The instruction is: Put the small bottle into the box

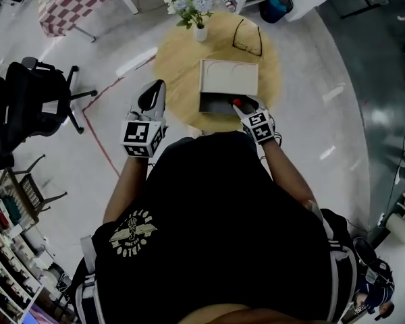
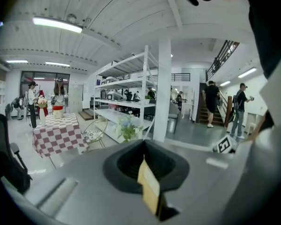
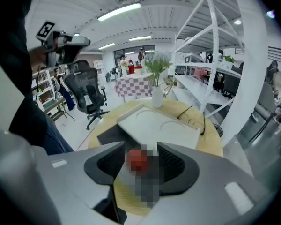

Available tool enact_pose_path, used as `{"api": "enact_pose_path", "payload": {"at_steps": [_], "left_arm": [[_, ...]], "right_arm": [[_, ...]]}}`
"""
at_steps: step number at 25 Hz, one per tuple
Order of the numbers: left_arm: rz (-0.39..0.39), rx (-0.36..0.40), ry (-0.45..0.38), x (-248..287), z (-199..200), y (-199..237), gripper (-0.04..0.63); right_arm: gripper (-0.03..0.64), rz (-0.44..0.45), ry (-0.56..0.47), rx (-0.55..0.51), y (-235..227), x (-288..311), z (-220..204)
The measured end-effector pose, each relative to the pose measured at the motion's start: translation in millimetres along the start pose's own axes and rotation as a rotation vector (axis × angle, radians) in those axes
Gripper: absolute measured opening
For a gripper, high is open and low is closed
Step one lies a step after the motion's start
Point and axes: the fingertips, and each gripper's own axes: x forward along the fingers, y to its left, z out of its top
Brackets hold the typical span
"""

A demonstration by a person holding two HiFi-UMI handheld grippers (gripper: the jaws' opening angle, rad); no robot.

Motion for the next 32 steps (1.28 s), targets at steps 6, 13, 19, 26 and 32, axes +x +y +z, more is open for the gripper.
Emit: {"api": "enact_pose_path", "payload": {"at_steps": [6, 13, 19, 26, 32], "left_arm": [[-0.028, 0.023, -0.059, 14, 32, -26, 0.000], [-0.048, 0.078, -0.186, 25, 88, -82, 0.000], [-0.105, 0.081, -0.170, 29, 84, -127, 0.000], [-0.078, 0.029, -0.108, 16, 73, -154, 0.000], [-0.020, 0.060, -0.085, -12, 63, -156, 0.000]], "right_arm": [[0.172, -0.067, -0.395, 0.055, -36, -119, 121], [0.006, -0.234, -0.663, 0.002, -70, -214, 195], [0.006, -0.198, -0.649, 0.030, -75, -217, 173], [0.006, -0.122, -0.682, 0.056, -79, -226, 154], [0.006, -0.030, -0.709, 0.062, -61, -214, 154]]}}
